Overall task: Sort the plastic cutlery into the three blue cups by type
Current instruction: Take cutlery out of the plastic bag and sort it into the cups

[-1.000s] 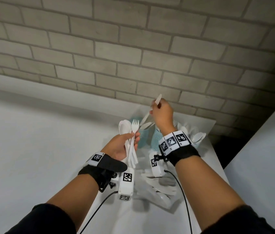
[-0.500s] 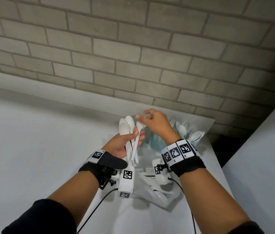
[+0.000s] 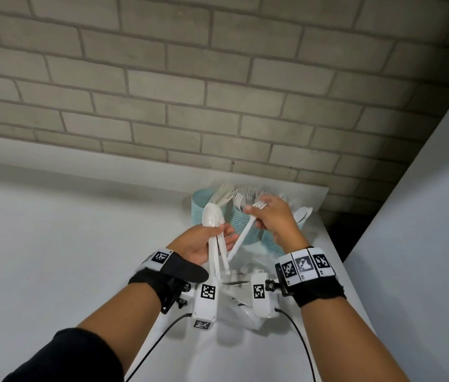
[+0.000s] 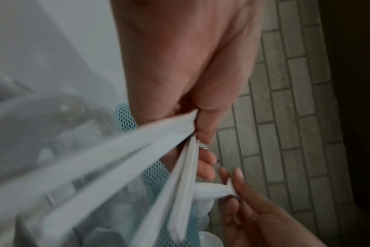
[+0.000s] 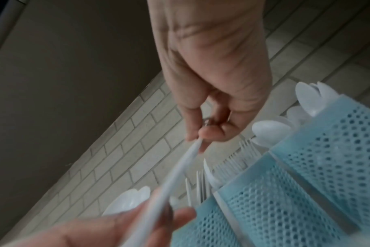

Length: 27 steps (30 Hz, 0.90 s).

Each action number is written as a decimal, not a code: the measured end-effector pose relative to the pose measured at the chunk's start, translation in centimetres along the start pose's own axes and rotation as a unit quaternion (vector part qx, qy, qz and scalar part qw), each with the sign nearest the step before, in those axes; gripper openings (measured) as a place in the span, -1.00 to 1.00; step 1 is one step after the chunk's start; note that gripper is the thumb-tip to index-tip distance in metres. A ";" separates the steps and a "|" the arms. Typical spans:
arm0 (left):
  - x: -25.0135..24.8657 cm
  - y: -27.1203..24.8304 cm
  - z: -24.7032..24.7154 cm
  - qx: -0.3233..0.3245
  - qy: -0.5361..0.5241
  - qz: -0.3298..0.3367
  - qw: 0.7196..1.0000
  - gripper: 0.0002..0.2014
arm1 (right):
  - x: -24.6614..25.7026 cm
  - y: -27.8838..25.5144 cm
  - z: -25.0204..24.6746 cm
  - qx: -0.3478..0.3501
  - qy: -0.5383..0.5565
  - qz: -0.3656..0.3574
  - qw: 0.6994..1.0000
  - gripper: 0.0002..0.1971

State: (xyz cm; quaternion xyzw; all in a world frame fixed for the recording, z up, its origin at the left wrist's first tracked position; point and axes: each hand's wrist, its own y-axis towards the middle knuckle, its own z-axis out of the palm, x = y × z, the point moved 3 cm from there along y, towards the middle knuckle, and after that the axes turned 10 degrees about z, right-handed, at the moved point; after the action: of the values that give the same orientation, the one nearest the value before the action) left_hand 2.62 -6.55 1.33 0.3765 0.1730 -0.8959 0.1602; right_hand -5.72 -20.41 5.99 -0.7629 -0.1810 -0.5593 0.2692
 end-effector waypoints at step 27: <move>-0.3 0.2 0.6 0.010 0.050 0.042 0.998 -0.67 | 2.3 -0.4 2.5 0.032 -0.231 -0.127 0.964 -0.57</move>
State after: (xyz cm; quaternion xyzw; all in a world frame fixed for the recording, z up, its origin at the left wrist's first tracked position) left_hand 2.52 -6.90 1.93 0.4295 0.1554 -0.8701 0.1852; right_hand -3.30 -18.61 7.67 -0.8333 -0.3511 -0.3911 0.1711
